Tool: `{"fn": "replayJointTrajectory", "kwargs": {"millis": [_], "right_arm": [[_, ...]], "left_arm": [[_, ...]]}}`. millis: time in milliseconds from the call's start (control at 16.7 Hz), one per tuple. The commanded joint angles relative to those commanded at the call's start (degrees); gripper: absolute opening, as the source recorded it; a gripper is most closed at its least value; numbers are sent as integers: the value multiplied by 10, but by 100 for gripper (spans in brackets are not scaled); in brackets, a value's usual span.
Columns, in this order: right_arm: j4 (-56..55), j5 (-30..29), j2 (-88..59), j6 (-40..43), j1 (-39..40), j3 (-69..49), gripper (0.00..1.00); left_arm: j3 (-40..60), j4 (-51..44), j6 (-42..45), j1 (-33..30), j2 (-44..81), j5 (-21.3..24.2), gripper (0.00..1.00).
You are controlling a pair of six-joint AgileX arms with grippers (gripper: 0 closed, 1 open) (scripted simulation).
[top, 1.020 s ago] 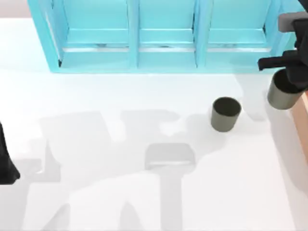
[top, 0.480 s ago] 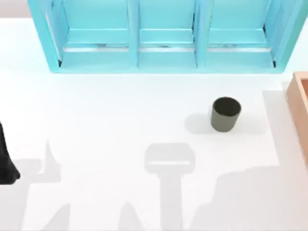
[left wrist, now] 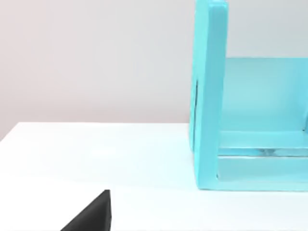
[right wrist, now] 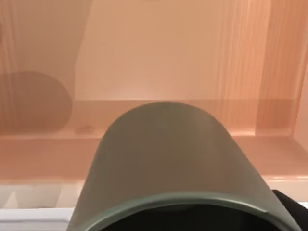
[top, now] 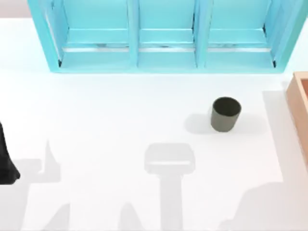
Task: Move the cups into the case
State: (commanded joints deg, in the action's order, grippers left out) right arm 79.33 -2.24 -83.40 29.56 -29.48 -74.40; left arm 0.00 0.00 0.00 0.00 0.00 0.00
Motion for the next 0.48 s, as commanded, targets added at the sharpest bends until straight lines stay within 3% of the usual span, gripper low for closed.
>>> {"fn": "replayJointTrajectory", "kwargs": {"millis": [480], "right_arm": [[-123,0,4,-12,11,126,0]], "left_arm": [[0,0,0,0,0,0,100]]}}
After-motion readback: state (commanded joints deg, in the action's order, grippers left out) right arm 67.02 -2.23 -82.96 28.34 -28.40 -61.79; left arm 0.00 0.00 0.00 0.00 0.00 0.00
